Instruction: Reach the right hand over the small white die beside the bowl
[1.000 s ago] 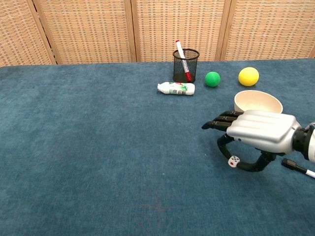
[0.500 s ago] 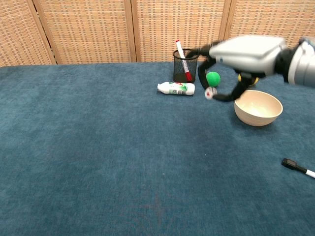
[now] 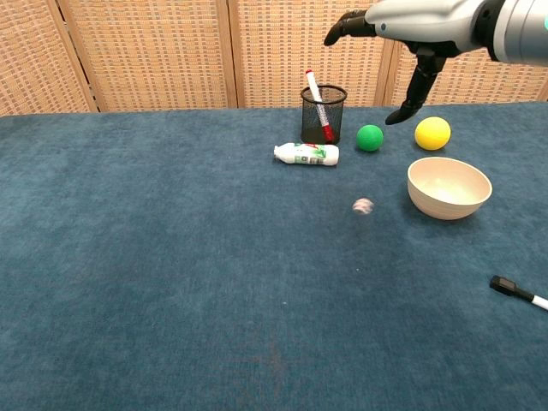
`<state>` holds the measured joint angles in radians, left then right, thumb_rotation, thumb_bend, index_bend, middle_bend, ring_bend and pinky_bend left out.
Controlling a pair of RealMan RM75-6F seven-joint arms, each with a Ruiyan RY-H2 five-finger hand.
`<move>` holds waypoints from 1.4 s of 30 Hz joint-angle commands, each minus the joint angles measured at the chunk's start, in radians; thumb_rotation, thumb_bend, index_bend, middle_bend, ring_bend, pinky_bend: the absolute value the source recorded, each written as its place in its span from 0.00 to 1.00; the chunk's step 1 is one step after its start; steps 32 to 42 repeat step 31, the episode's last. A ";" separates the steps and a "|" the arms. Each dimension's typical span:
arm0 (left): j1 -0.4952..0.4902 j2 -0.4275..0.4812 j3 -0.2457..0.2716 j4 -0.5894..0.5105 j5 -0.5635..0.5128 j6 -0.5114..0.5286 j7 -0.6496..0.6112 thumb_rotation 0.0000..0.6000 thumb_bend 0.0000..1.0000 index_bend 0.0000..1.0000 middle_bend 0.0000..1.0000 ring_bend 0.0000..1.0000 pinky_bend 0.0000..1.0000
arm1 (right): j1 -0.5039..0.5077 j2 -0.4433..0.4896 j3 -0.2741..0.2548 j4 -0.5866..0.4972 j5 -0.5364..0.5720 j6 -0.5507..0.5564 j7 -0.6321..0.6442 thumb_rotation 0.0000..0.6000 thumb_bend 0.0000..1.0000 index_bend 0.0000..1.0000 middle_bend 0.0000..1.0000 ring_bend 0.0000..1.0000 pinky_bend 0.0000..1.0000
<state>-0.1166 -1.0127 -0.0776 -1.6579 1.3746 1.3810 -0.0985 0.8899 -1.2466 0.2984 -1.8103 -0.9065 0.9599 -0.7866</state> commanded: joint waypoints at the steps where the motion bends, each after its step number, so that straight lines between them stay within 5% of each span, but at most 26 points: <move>1: 0.002 -0.003 -0.004 0.002 -0.007 0.007 0.010 1.00 0.00 0.00 0.00 0.00 0.00 | -0.009 0.024 -0.020 -0.032 -0.002 0.025 0.005 1.00 0.21 0.05 0.00 0.00 0.00; 9: 0.008 0.003 -0.001 -0.005 0.002 0.016 -0.005 1.00 0.00 0.00 0.00 0.00 0.00 | -0.197 0.123 -0.117 -0.050 -0.271 0.165 0.278 1.00 0.16 0.05 0.00 0.00 0.00; 13: 0.012 0.003 0.005 -0.008 0.016 0.023 -0.004 1.00 0.00 0.00 0.00 0.00 0.00 | -0.321 0.129 -0.180 0.035 -0.418 0.299 0.460 1.00 0.07 0.05 0.00 0.00 0.00; 20: 0.021 -0.008 0.012 -0.017 0.032 0.047 0.023 1.00 0.00 0.00 0.00 0.00 0.00 | -0.531 0.081 -0.265 0.207 -0.505 0.514 0.738 1.00 0.00 0.01 0.00 0.00 0.00; 29: 0.026 -0.023 0.019 -0.019 0.048 0.062 0.058 1.00 0.00 0.00 0.00 0.00 0.00 | -0.660 0.039 -0.297 0.246 -0.556 0.634 0.810 1.00 0.00 0.00 0.00 0.00 0.00; 42: 0.025 -0.026 0.019 -0.018 0.048 0.061 0.063 1.00 0.00 0.00 0.00 0.00 0.00 | -0.669 0.039 -0.296 0.250 -0.567 0.642 0.808 1.00 0.00 0.00 0.00 0.00 0.00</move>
